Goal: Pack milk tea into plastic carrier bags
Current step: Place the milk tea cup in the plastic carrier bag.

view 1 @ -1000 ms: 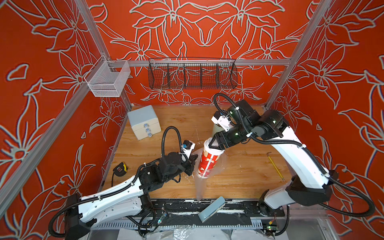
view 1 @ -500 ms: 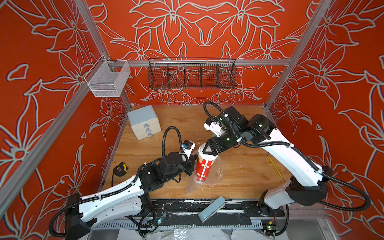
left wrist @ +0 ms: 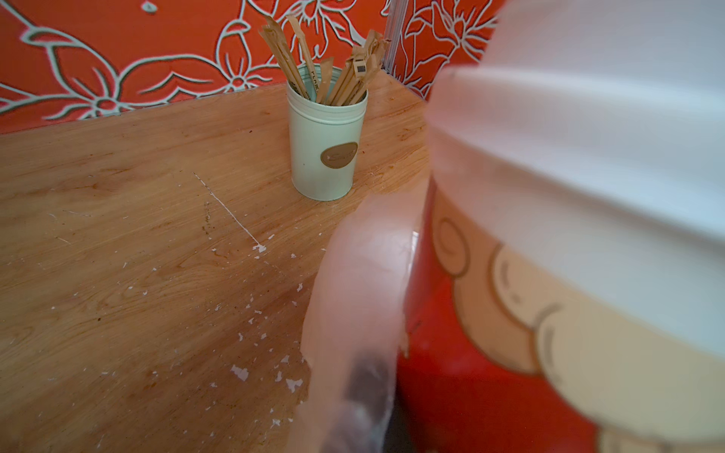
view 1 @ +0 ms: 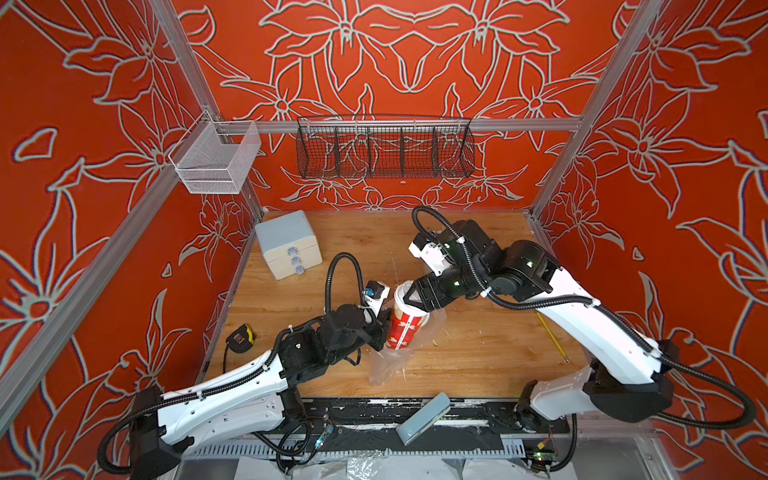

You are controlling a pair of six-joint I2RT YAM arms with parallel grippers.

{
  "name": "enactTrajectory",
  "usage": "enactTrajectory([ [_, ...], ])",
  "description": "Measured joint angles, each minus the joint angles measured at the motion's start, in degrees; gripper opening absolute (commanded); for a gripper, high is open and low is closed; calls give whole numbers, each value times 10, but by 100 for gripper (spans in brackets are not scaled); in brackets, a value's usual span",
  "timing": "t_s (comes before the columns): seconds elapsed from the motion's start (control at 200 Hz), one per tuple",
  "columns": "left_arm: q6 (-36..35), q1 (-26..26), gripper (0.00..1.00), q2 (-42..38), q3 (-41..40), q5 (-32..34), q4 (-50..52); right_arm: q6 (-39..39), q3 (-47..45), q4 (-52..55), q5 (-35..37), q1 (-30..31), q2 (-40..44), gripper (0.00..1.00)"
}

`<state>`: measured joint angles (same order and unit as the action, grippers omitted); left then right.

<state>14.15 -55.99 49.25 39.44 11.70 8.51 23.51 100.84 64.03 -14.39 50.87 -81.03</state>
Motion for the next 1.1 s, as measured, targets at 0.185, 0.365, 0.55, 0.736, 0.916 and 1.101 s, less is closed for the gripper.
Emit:
enactTrajectory([
  [0.185,0,0,0,0,0,5,6,22,-71,-58,0,7,30,57],
  [0.365,2,0,0,0,0,10,18,40,-137,-107,17,30,39,57],
  [0.55,2,0,0,0,10,11,27,51,-185,-153,59,56,76,58],
  [0.736,2,0,0,0,14,16,30,52,-193,-168,86,78,82,58],
  [0.916,2,0,0,0,14,23,31,52,-197,-172,84,85,67,58],
  [1.101,2,0,0,3,14,27,32,55,-223,-191,80,89,67,58],
])
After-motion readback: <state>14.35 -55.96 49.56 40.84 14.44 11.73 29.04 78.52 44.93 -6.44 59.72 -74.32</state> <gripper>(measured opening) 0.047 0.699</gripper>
